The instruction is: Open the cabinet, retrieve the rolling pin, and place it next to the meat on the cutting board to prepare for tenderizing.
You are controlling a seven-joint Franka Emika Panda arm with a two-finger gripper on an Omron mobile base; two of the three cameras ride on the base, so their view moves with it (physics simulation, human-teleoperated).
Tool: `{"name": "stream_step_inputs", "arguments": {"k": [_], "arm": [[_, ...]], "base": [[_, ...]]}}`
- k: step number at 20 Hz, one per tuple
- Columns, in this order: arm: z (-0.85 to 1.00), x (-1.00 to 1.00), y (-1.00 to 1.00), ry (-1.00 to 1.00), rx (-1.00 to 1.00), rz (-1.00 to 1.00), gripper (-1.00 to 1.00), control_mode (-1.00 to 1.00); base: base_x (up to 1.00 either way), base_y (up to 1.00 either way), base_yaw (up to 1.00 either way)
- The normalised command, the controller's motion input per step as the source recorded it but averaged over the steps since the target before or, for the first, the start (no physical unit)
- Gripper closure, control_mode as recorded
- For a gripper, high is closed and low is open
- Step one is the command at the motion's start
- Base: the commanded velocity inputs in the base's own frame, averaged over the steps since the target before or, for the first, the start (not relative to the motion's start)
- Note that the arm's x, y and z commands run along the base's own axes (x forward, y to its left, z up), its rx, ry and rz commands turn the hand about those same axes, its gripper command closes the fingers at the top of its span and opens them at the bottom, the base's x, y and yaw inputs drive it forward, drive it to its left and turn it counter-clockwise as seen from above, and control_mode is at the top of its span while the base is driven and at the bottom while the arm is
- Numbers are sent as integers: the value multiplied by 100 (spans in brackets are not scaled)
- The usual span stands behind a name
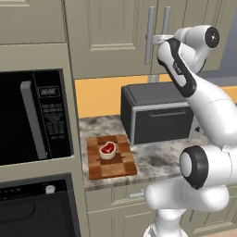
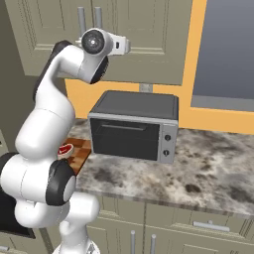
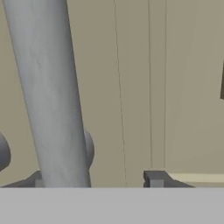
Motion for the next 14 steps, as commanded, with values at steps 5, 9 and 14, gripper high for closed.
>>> {"name": "stream_step_inputs", "arguments": {"k": [5,9,14], "arm": [[0,1,2,0,0,0,100,-100],[0,9,45,0,-4,0,100,-100],[0,12,39,0,-4,0,100,-100]], "base": [[0,0,0],[0,0,0],[0,0,0]]}}
